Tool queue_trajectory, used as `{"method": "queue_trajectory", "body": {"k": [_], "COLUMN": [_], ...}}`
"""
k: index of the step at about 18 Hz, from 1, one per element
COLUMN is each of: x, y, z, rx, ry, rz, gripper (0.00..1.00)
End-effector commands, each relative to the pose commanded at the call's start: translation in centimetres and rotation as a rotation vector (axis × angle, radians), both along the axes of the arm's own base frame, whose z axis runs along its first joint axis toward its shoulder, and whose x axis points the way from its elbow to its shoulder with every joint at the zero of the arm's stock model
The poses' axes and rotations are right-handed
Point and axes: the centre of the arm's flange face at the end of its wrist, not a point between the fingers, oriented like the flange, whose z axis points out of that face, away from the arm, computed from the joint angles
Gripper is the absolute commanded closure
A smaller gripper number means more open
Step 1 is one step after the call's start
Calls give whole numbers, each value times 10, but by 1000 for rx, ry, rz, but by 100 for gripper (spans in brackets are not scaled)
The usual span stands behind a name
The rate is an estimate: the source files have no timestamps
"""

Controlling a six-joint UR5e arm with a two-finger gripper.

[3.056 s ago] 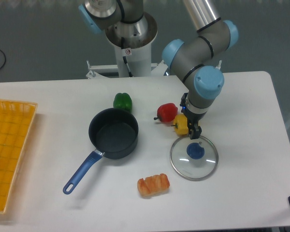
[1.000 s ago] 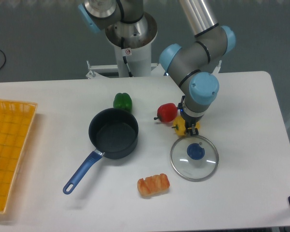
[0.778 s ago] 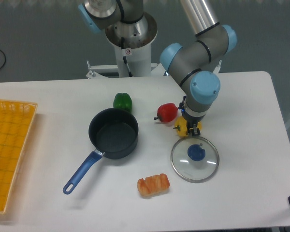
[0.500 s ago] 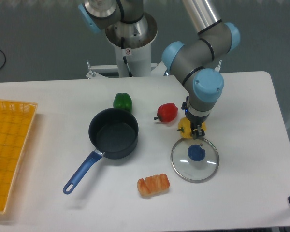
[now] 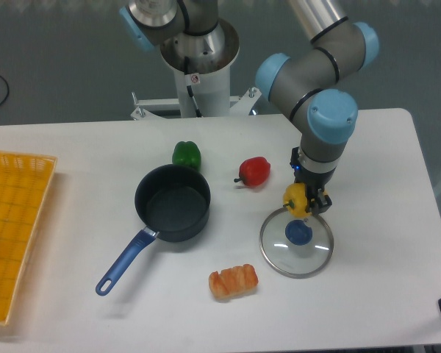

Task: Pick up the yellow pepper
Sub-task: 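Lift the yellow pepper up off the table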

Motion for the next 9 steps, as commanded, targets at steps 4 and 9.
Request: {"method": "queue_trajectory", "body": {"k": [4,9], "x": [1,-3], "y": [3,-5], "z": [-3,-3], "rx": [-10,-13], "ry": [0,0], "rz": [6,17], "gripper": [39,39]}}
